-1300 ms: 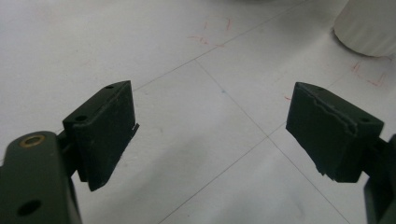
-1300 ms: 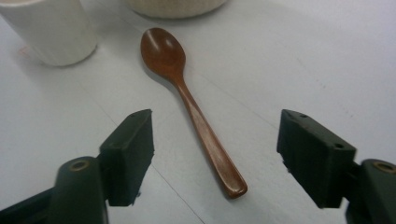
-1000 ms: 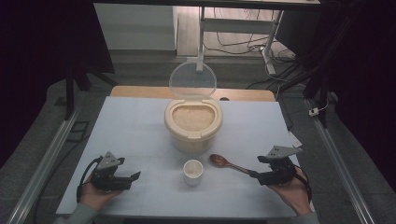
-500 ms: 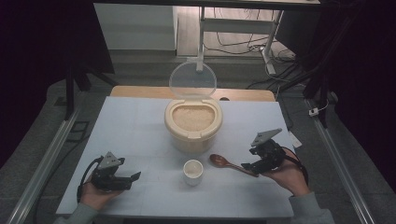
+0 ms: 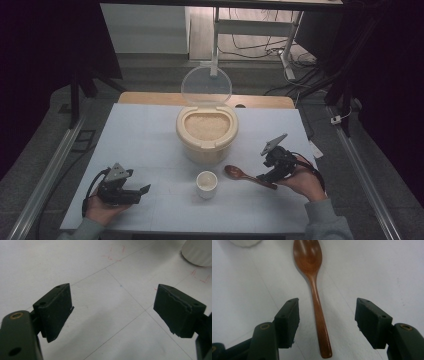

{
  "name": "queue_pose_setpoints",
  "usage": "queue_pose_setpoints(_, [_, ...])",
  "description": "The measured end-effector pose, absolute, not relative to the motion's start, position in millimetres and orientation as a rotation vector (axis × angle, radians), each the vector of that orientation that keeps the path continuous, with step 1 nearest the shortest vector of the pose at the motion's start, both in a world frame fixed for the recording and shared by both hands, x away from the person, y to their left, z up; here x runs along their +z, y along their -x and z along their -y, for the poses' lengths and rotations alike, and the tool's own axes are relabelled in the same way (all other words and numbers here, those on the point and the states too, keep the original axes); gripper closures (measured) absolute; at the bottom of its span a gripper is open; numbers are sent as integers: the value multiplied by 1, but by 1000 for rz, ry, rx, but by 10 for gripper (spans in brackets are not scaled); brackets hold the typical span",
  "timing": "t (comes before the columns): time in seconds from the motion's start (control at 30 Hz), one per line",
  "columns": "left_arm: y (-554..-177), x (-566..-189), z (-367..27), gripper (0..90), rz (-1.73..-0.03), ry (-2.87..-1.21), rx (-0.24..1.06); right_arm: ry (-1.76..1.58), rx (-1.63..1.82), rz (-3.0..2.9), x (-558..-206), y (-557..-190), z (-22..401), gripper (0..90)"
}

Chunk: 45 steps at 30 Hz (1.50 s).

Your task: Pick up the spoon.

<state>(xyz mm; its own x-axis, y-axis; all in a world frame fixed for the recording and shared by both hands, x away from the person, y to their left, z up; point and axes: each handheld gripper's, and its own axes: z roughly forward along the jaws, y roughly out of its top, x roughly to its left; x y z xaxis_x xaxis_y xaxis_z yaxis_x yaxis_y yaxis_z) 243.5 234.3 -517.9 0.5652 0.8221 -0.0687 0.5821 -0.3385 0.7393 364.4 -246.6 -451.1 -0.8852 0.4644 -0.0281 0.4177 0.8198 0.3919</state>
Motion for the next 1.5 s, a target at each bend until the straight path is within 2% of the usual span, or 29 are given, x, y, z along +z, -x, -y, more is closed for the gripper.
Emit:
queue_pose_setpoints(0.37, [-244, -519, -234, 150, -1119, -2066, 410, -698, 458, -2955, -471, -369, 248, 421])
queue_pose_setpoints(0.6, [-245, -520, -234, 149, -1119, -2071, 410, -654, 385, -2986, -478, -368, 244, 509])
queue_pose_setpoints(0.9, [-245, -520, -234, 148, -1117, -2073, 410, -648, 325, -3002, -487, -370, 240, 569])
queue_pose_setpoints(1.23, [-244, -520, -234, 148, -1113, -2073, 411, -608, 292, -2988, -490, -370, 235, 719])
queue_pose_setpoints(1.5, [-244, -520, -232, 146, -1113, -2080, 414, -559, 227, -2971, -491, -366, 227, 768])
